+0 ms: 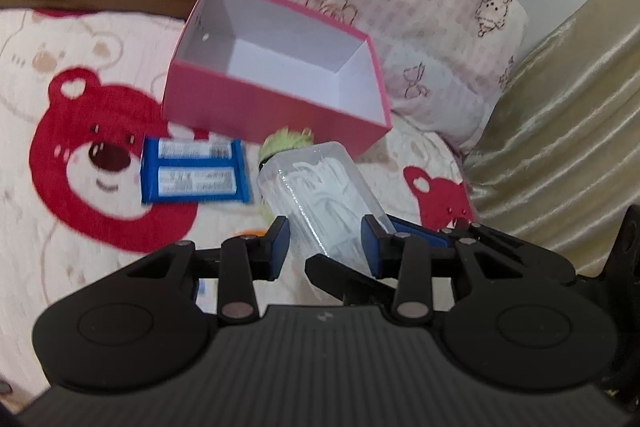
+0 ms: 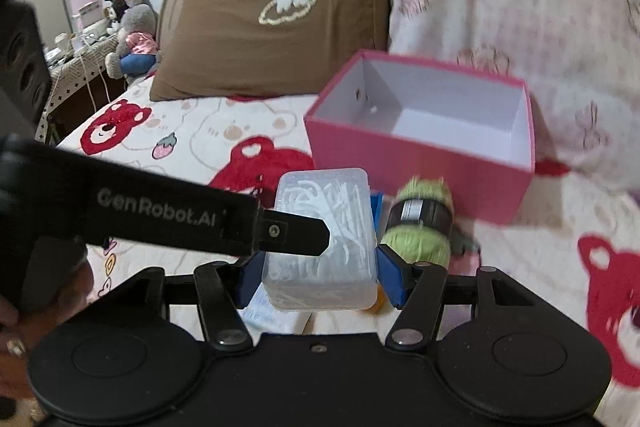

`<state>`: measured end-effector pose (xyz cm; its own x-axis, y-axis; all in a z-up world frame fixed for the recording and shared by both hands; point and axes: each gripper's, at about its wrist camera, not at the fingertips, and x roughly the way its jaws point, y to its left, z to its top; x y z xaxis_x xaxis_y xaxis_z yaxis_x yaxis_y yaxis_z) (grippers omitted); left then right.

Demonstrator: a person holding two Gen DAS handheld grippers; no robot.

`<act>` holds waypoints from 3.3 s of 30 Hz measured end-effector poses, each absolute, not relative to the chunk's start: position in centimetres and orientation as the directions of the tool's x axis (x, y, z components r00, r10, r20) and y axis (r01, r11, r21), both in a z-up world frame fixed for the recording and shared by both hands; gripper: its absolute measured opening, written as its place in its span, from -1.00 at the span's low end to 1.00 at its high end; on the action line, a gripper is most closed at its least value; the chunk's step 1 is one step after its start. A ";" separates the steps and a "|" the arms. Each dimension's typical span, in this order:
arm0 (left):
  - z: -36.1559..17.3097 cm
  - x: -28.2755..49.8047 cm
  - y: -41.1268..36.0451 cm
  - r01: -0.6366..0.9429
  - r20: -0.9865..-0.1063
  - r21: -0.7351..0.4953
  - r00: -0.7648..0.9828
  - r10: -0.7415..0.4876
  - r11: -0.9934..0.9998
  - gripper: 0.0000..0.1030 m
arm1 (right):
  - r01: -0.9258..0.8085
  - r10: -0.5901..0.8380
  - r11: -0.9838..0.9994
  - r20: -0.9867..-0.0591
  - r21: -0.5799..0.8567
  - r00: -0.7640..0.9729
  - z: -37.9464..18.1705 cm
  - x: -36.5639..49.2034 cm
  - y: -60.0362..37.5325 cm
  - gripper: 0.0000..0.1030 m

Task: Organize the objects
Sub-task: 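Lift the floss-pick case with the left gripper and carry it into the pink box, then lower the floss-pick case into the pink box and open the left gripper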

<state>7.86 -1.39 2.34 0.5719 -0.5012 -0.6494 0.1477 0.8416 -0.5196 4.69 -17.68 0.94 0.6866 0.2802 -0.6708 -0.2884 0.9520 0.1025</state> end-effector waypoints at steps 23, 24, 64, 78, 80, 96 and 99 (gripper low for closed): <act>3.9 26.8 -2.1 0.060 -0.740 -0.479 0.508 -0.440 0.876 -0.24 | -0.344 0.332 0.933 -0.623 0.107 0.708 3.1 21.5 -20.8 0.26; 3.4 27.8 -2.1 0.044 -0.748 -0.481 0.500 -0.436 0.876 -0.24 | -0.342 0.337 0.932 -0.632 0.119 0.698 2.6 22.6 -21.0 0.26; -9.5 38.4 -2.0 -0.193 -0.852 -0.502 0.280 -0.443 0.843 -0.31 | -0.294 0.283 0.945 -0.810 0.144 0.513 -8.6 35.1 -21.5 0.25; -10.9 39.0 -2.7 -0.317 -0.796 -0.605 0.273 -0.541 0.730 -0.38 | -0.257 0.213 0.961 -0.871 0.105 0.443 -8.5 35.0 -23.5 0.41; -10.9 39.0 -2.9 -0.327 -0.779 -0.627 0.278 -0.563 0.707 -0.39 | -0.260 0.195 0.962 -0.870 0.080 0.453 -8.4 34.9 -23.5 0.11; -8.4 39.3 -3.8 -0.081 -0.849 -0.446 0.354 -0.393 0.891 -0.38 | -0.217 0.247 0.963 -0.844 0.160 0.477 -7.8 35.6 -27.1 -0.17; -8.9 40.1 -4.6 -0.074 -0.831 -0.471 0.372 -0.414 0.879 -0.39 | -0.217 0.254 0.962 -0.846 0.168 0.469 -8.2 35.6 -26.7 -0.17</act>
